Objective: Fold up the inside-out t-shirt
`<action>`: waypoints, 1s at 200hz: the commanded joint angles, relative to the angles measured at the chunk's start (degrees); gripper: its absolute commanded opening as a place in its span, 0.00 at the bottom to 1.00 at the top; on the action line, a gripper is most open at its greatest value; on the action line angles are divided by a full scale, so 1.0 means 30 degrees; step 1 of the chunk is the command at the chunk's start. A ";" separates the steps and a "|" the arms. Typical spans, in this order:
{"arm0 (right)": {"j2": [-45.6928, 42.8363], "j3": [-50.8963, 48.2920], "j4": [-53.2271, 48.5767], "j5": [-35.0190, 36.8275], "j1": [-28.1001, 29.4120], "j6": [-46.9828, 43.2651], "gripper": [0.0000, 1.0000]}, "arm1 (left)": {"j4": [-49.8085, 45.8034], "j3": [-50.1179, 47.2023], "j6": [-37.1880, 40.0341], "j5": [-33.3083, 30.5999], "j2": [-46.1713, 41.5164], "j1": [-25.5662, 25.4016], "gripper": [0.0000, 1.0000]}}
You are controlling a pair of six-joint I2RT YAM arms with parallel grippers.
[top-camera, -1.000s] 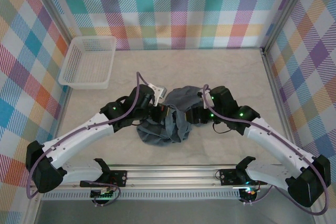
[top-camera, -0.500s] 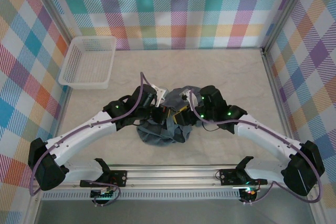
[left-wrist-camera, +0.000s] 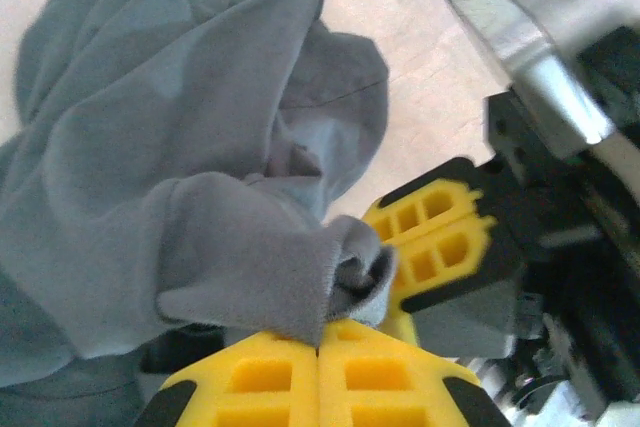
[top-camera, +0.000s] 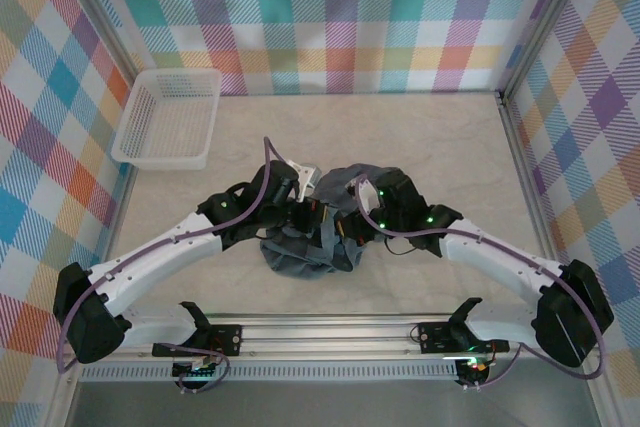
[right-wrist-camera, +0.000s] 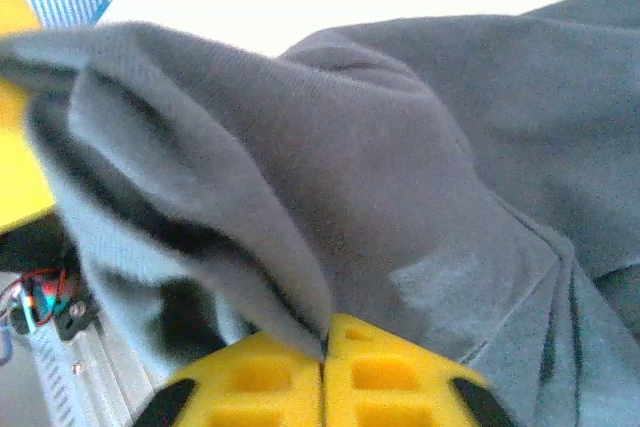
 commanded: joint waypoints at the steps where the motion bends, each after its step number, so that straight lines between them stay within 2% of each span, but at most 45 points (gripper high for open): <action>1: -0.0249 0.0754 0.0226 0.0372 0.0099 0.0317 0.00 | 0.2004 -0.1773 -0.3141 0.1461 -0.0740 0.0157 0.24; 14: -0.0548 0.0788 0.0123 0.0487 0.0097 0.0568 0.00 | 0.2520 -0.3263 -0.5128 0.1846 -0.1411 0.0335 0.32; 32: -0.0679 0.0814 0.0001 0.0743 0.0099 0.0854 0.00 | 0.5653 -0.5552 -0.7734 0.3403 -0.2479 0.0856 0.38; 50: -0.0488 0.0975 -0.0277 0.0998 0.0096 0.0965 0.00 | 0.7144 -0.6417 -0.8566 0.4841 -0.2799 0.1268 0.44; 96: 0.0199 0.1611 -0.0619 0.0978 0.0097 0.1060 0.00 | 0.5947 -0.5988 -0.6641 0.5878 -0.1067 0.1304 0.48; 119: 0.0272 0.1780 -0.0959 0.1372 0.0084 0.1122 0.00 | 0.4350 -0.5224 -0.3112 0.7651 -0.0836 0.0916 0.46; 133: 0.0276 0.1757 -0.1022 0.1657 0.0091 0.1101 0.00 | 0.2156 -0.4667 -0.0949 0.7449 -0.1063 0.0430 0.43; 154: 0.0375 0.1840 -0.1050 0.1805 0.0047 0.1029 0.00 | 0.0270 -0.4722 0.0302 0.6568 -0.0982 0.0120 0.43; 172: 0.0468 0.1917 -0.1083 0.1827 0.0047 0.1051 0.00 | 0.0656 -0.5099 0.0311 0.6399 -0.0517 -0.0125 0.46; 200: 0.0501 0.1987 -0.1174 0.1714 0.0055 0.1095 0.00 | 0.3393 -0.5648 -0.0531 0.6441 0.0721 -0.0230 0.54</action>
